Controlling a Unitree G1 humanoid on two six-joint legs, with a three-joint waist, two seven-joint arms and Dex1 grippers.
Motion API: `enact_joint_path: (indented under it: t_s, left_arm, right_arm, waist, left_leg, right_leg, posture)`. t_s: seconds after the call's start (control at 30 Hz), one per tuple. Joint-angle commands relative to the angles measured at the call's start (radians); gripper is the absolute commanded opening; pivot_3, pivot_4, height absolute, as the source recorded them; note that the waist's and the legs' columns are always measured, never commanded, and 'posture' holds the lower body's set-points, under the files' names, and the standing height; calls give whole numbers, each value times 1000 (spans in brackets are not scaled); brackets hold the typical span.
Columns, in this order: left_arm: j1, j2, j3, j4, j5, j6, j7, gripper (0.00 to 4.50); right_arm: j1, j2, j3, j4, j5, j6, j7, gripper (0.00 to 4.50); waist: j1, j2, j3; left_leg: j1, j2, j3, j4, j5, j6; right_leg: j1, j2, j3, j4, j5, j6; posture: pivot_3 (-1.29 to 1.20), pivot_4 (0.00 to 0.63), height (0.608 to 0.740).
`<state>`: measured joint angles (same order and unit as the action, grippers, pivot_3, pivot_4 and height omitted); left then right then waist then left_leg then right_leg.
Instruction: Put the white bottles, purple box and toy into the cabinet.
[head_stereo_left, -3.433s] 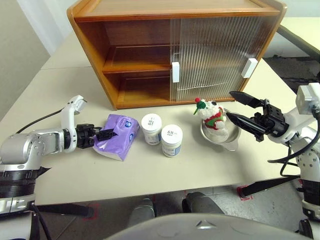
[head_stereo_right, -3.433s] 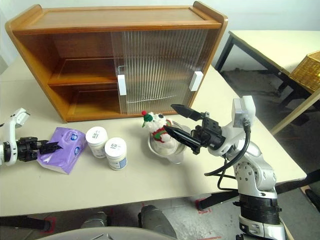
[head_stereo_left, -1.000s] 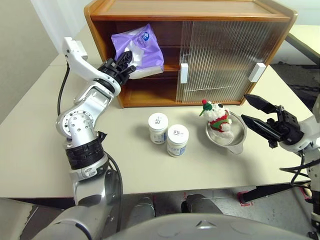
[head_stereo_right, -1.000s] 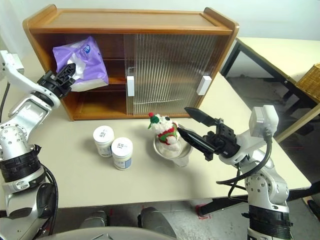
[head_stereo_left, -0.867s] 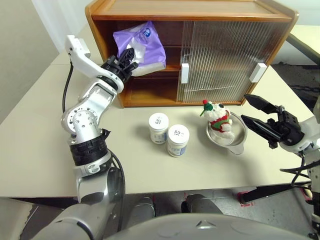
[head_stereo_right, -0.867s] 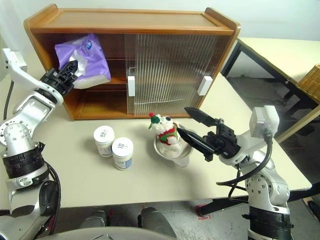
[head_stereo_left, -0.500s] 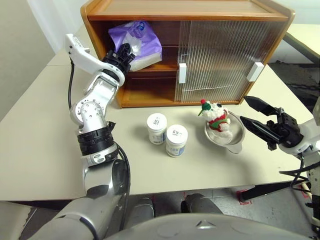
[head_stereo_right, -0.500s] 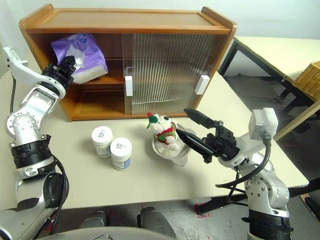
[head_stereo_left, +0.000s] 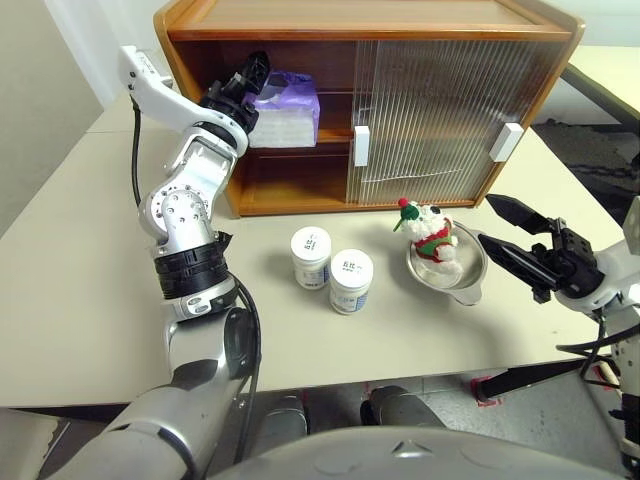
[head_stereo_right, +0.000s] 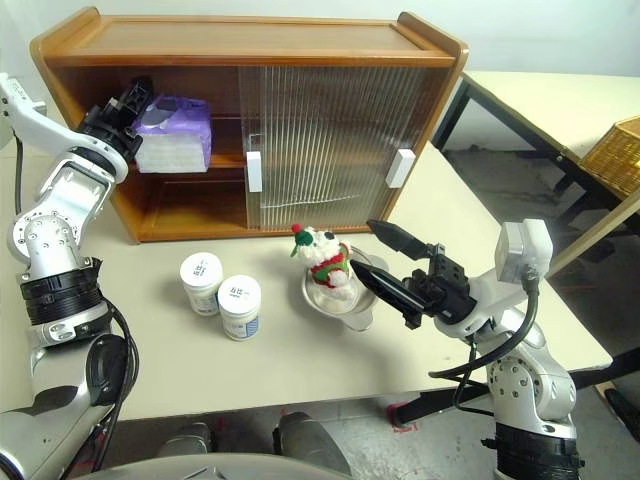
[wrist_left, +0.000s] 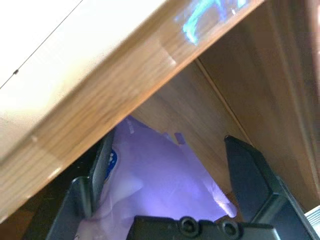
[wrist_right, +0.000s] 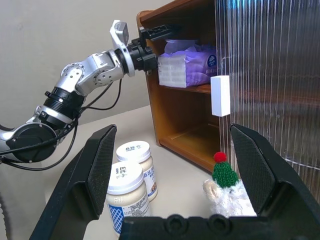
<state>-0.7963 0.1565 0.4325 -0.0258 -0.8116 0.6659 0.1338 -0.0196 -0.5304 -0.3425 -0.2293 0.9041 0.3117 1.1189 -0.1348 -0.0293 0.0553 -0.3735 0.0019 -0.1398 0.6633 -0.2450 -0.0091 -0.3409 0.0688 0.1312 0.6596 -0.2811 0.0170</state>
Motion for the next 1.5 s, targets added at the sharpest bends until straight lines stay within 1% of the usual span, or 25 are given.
enact_joint_path:
  t_s: [0.03,0.2,0.4,0.57,0.67,0.8,0.9,1.0,1.03,1.13,1.17,1.23,1.3,1.37,1.5]
  left_arm:
    - [30,34,-41,-58,22,22,-24,4473]
    - [84,87,-89,-155,41,36,-69,4473]
    - [135,138,-145,-247,93,39,-95,4473]
    - [189,219,-179,-338,132,64,-133,4473]
    - [201,240,-184,-358,156,4,-188,4473]
    - [182,225,-183,-355,169,-61,-233,4473]
    - [211,253,-220,-381,193,-92,-305,4473]
    - [258,242,-235,-403,173,-143,-395,3840]
    - [275,248,-246,-406,172,-155,-431,3543]
    - [310,267,-271,-403,189,-202,-526,2446]
    - [318,268,-282,-397,199,-235,-564,2147]
    - [330,286,-338,-375,266,-345,-669,1411]
    - [338,279,-362,-355,297,-404,-710,772]
    - [351,265,-365,-343,298,-417,-713,37]
    - [417,280,-372,-340,343,-436,-722,37]
  right_arm:
    - [-6,-11,-1,-7,4,8,3,4500]
    - [-24,-8,-11,3,24,30,-24,4500]
    - [-61,-34,-8,43,5,28,4,4500]
    - [-73,-34,-3,60,1,27,13,4500]
    - [-85,-33,4,76,-8,24,20,4500]
    - [-106,-34,13,88,-18,23,29,4500]
    - [-114,-34,12,94,-20,25,32,4500]
    - [-112,-31,13,97,-28,17,34,4500]
    - [-111,-30,12,98,-30,15,34,4500]
    - [-107,-24,12,93,-33,12,32,4500]
    - [-104,-21,10,91,-33,10,30,4500]
    - [-93,-14,6,83,-33,5,25,4500]
    - [-86,-10,7,75,-36,-1,22,4500]
    - [-82,-9,8,68,-39,-5,21,4500]
    - [-75,-9,0,62,-40,-13,17,4500]
  waist:
    - [0,0,1]
    - [1,-1,2]
    - [11,-1,3]
    - [20,-1,3]
    - [29,-1,3]
    - [41,-1,3]
    - [46,-1,3]
    - [49,0,3]
    - [49,0,3]
    - [49,0,3]
    - [49,0,3]
    - [49,0,3]
    - [48,1,3]
    - [46,1,3]
    - [36,2,3]
  left_leg:
    - [0,0,0,0,0,0]
    - [0,0,0,0,0,0]
    - [-1,0,0,0,-1,0]
    - [-1,0,0,-1,-2,-1]
    - [-2,0,0,-1,-2,-1]
    - [-2,1,-1,-1,-3,0]
    - [-2,1,-2,-1,-3,-1]
    - [-2,1,-2,-1,-5,0]
    - [-2,1,-2,-1,-5,0]
    - [-2,1,-2,-1,-6,0]
    - [-3,1,-3,-1,-6,0]
    - [-3,2,-3,-1,-6,0]
    - [-3,2,-5,-1,-6,0]
    - [-4,2,-5,-1,-7,0]
    - [-4,3,-6,-1,-7,0]
  right_leg:
    - [0,0,0,0,0,0]
    - [0,0,0,-1,0,0]
    - [0,0,0,-2,0,0]
    - [-1,0,0,-3,-1,-1]
    - [-1,0,0,-3,-1,-1]
    - [-1,0,0,-3,0,-2]
    - [-1,0,0,-3,0,-2]
    - [-1,0,0,-4,2,-5]
    - [-1,0,0,-4,2,-5]
    - [-1,0,0,-5,2,-6]
    - [-1,0,0,-5,2,-6]
    - [-1,0,0,-5,2,-6]
    - [-1,0,-1,-6,2,-6]
    - [-1,0,-1,-7,2,-6]
    - [-2,1,-1,-7,2,-5]
  posture:
    - [-214,49,740]
    - [-197,56,740]
    - [-182,58,740]
    - [-173,58,740]
    - [-157,60,740]
    - [-155,60,740]
    - [-155,60,740]
    - [-158,62,740]
    - [-158,62,740]
    - [-174,54,740]
    - [-174,54,740]
    - [-180,55,740]
    - [-190,55,740]
    - [-200,54,740]
    - [-203,57,740]
